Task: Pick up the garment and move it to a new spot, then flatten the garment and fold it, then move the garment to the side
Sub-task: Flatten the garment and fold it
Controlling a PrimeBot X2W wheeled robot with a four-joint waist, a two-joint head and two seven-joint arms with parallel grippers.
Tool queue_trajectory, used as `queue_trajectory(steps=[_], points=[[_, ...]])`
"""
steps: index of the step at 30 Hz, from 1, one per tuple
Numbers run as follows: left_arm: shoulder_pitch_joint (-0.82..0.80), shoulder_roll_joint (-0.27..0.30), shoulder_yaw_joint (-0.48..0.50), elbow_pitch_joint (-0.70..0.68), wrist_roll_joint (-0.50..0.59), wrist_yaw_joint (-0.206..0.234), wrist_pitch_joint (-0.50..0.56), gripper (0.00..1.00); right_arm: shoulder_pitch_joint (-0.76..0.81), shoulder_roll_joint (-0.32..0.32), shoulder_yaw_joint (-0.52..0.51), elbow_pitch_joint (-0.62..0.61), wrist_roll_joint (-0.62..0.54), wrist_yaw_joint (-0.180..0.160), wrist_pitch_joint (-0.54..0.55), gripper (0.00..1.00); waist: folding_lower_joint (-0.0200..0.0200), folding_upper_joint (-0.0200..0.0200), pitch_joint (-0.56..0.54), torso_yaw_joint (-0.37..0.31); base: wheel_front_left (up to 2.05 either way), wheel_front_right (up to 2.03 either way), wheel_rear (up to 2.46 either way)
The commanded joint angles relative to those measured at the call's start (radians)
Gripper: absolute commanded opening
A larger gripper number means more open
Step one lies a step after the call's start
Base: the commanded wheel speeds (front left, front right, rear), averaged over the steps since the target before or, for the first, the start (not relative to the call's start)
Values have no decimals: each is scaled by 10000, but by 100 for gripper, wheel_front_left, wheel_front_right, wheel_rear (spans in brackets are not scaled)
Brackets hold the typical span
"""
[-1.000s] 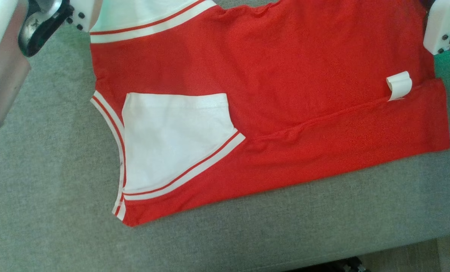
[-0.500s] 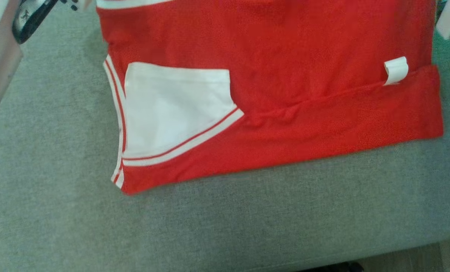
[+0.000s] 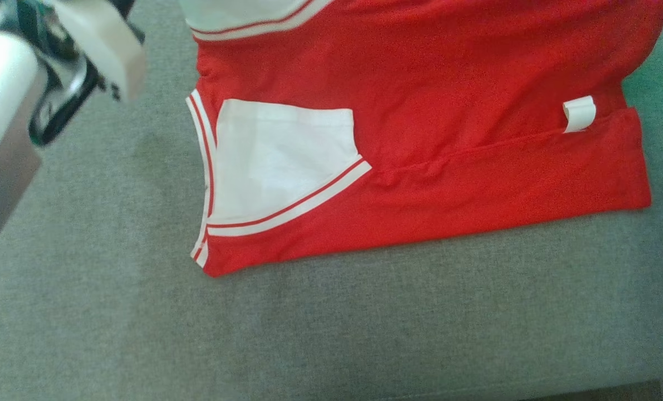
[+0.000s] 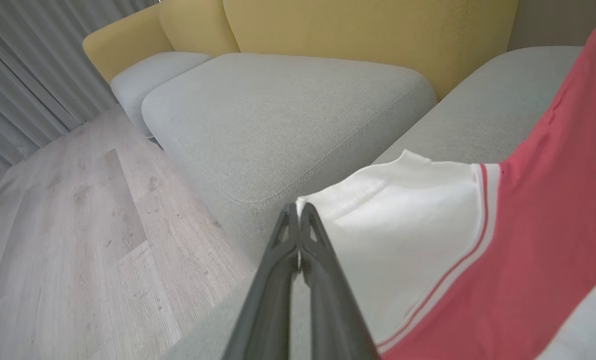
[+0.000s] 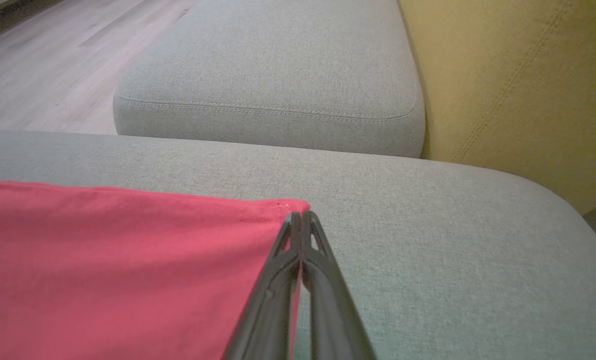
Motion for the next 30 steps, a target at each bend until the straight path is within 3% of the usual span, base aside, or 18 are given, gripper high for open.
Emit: queue_trajectory(steps=[1, 6, 9, 16, 30], points=[[8, 632, 493, -609, -213, 217, -33, 0, 507, -381, -163, -259, 113, -9, -210, 0, 1, 0, -180, 112, 0, 0, 0], [1440, 1416, 648, -2173, -703, 911, -151, 0, 1522, -496, -531, -581, 344, -9, -693, 0, 1, 0, -503, 261, 0, 0, 0], [1932, 1652, 610, -2696, -793, 1142, -155, 0, 1874, -569, -665, -693, 371, -9, -852, 0, 1, 0, -566, 323, 0, 0, 0], [3630, 2341, 583, -4300, -1089, 2145, -476, 0, 3213, -719, -1227, -1165, 359, -9, -1421, 0, 1, 0, -815, 434, 0, 0, 0], [6001, 3016, 376, -6159, -1426, 3615, -1130, 0, 5842, -633, -2885, -2288, -388, -9, -1465, 0, 1, 0, -1202, 527, 0, 0, 0]])
